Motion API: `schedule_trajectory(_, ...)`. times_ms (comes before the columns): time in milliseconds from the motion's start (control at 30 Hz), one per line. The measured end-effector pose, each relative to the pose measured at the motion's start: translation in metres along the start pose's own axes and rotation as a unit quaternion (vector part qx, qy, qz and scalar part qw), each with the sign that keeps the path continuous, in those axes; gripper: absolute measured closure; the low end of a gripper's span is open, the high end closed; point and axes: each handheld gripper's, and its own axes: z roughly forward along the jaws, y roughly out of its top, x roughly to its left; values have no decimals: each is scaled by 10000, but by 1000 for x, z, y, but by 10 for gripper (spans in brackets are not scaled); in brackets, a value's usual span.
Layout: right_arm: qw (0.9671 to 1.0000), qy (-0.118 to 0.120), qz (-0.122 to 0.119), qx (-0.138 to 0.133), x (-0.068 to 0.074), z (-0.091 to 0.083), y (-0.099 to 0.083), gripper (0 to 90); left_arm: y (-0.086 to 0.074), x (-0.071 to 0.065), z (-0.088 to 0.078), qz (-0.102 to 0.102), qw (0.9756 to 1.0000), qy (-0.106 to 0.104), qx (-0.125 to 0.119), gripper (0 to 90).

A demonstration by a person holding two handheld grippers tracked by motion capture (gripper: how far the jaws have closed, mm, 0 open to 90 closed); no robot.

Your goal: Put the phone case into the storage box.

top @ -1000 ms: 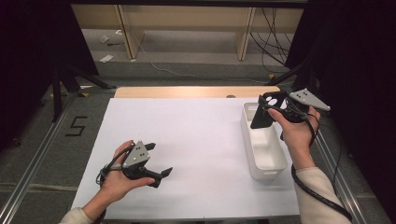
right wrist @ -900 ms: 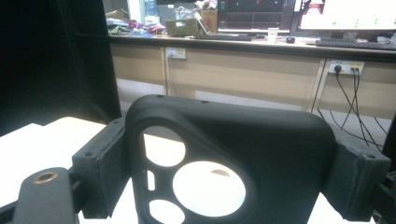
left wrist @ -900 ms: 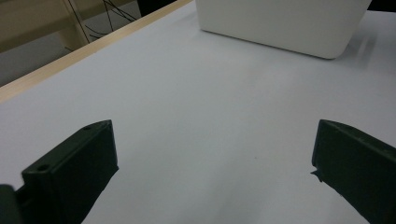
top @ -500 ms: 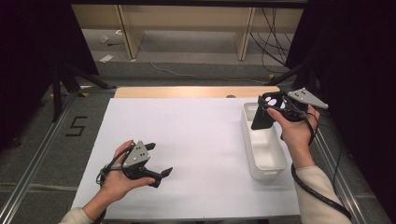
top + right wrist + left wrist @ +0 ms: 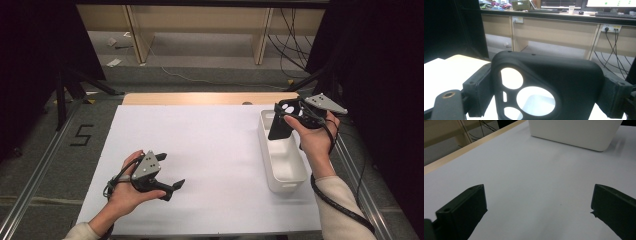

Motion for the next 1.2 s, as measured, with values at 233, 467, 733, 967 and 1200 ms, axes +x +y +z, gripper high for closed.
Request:
schedule_trajectory(233, 10000, 23, 14, 67, -1, 3, -1, 160, 0, 0, 1, -18, 10000, -1, -5, 0)
schedule_trajectory(467, 9999, 44, 38, 126, -2, 6, -1, 160, 0, 1, 1, -14, 10000, 6, -1, 0)
schedule_trajectory(733, 9999, 63, 73, 129, -2, 9, 0, 160, 0, 1, 1, -15, 10000, 7, 2, 0)
schedule_trajectory(967, 9999, 61, 81, 137, -3, 12, 0, 161, 0, 2, 1, -19, 10000, 9, 5, 0)
schedule_trajectory(1200, 9999, 65, 85, 136, -3, 15, 0, 161, 0, 2, 1, -27, 10000, 10, 8, 0)
